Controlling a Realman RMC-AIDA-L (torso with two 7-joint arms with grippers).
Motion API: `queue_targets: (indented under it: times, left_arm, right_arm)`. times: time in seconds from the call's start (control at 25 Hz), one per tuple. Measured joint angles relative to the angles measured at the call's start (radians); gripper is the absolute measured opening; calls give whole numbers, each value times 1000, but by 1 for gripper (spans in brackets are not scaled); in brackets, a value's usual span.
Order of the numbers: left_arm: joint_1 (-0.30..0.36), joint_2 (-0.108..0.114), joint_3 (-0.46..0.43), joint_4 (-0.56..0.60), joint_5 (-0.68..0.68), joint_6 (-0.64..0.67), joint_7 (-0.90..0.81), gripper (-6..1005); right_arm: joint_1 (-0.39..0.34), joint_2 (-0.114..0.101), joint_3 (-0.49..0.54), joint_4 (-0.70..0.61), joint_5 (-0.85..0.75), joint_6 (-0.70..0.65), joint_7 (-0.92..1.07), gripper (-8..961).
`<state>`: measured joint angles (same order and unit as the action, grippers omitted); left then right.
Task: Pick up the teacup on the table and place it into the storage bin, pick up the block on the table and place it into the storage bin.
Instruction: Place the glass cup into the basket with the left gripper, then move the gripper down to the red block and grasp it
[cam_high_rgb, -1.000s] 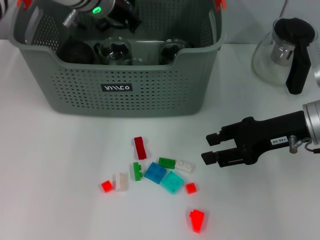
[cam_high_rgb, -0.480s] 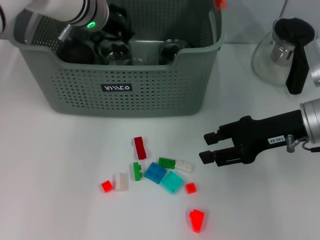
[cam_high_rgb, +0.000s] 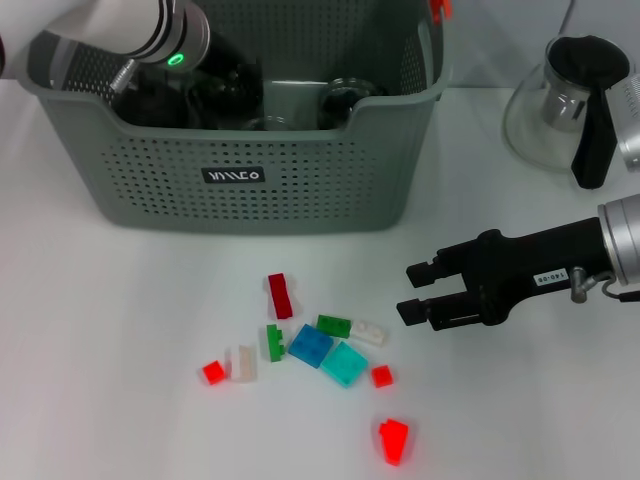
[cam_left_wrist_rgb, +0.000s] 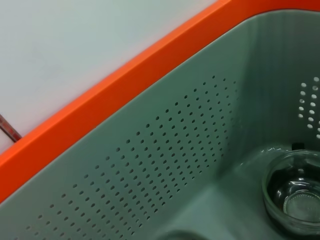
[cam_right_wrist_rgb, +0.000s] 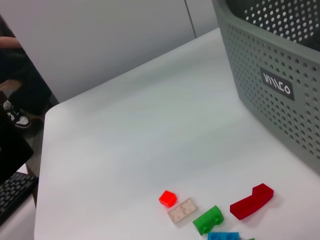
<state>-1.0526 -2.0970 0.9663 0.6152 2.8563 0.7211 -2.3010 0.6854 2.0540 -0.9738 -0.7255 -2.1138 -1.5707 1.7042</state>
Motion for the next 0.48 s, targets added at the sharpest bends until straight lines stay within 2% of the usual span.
queue_targets:
  times: [0.2,0.36,0.48]
  left_arm:
    - [1,0,0,0,0,4,2,179]
    - [5,0,-3,22,0,21,1,317]
    - [28,0,-8,117,-4,78,-19,426]
  right_arm:
    - [0,0,1,0,0,0,0,606]
    - [0,0,1,0,0,0,0,606]
    - [0,0,1,0,0,0,0,606]
